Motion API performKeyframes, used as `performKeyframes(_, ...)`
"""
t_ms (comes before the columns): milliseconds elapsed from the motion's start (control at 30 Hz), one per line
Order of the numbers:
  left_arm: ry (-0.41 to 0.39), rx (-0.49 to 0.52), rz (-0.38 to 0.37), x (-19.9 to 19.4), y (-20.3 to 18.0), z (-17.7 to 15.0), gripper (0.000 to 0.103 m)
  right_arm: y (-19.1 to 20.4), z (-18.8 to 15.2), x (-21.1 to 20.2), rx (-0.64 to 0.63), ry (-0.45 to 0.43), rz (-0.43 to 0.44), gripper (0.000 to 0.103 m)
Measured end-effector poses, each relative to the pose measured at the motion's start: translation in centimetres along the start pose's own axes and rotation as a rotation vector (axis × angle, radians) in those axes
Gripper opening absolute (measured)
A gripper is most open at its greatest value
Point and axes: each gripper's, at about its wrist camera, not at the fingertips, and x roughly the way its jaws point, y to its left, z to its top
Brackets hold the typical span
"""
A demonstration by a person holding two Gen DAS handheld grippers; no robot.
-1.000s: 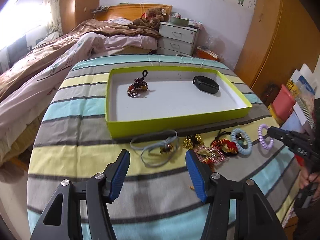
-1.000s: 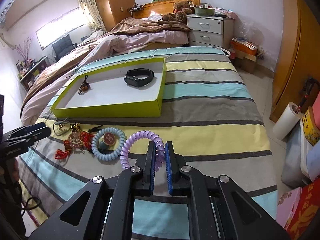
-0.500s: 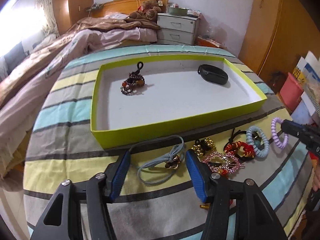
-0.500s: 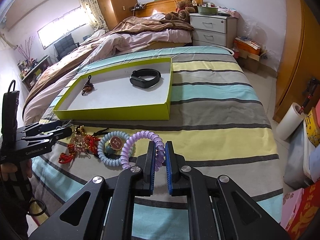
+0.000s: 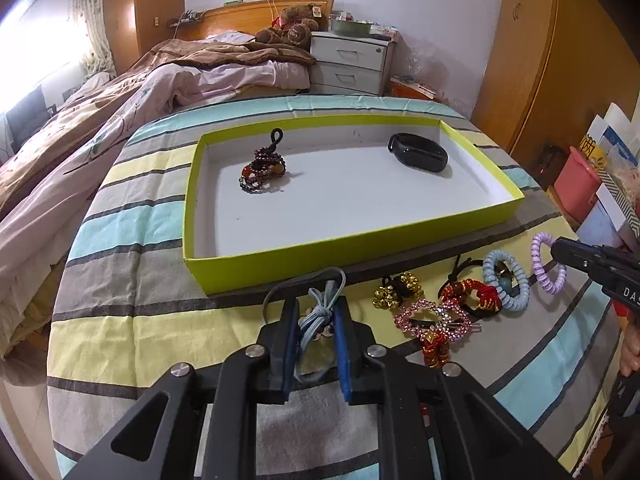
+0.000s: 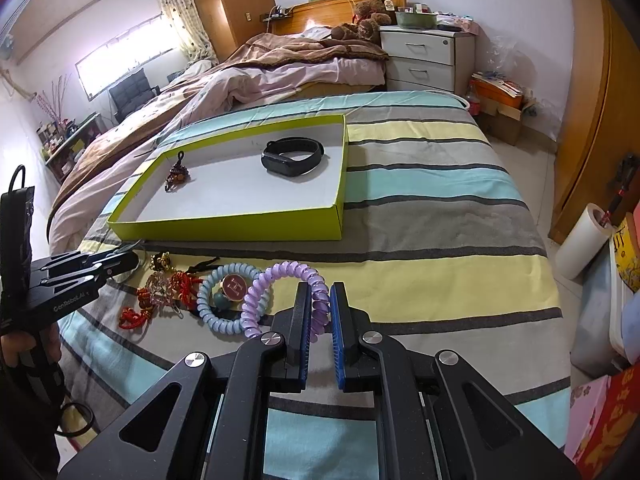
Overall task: Organize jewelry
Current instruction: 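Carry both hair ties into the green box and open both tools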
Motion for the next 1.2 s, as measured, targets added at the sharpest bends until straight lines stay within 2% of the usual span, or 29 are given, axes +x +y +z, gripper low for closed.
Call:
performKeyframes(333, -0.050, -0.031, 0.000, -2.5, 0.4, -0.1, 0.017, 0.6, 0.2, -1.0, -0.004, -0.020, 0.014, 0.010)
performKeyframes(667, -0.101, -0.060, 0.004, -4.9, 1.4, 1.9, 0.017, 2.4, 3.0, -2.1, -0.026, -0.061, 0.047, 0.010)
performKeyframes(933, -0.124, -0.104, -0.007, -4.6, 2.3, 4.6, 0.017, 4.1, 6.8, -0.4, -0.053, -0.064, 0.059, 0.010)
performKeyframes(1200, -0.107, -0.123, -0.020, -2.0, 3.3, 7.2, 0.017, 5.6, 10.6, 3.3, -0.072, -0.039, 0.062, 0.010)
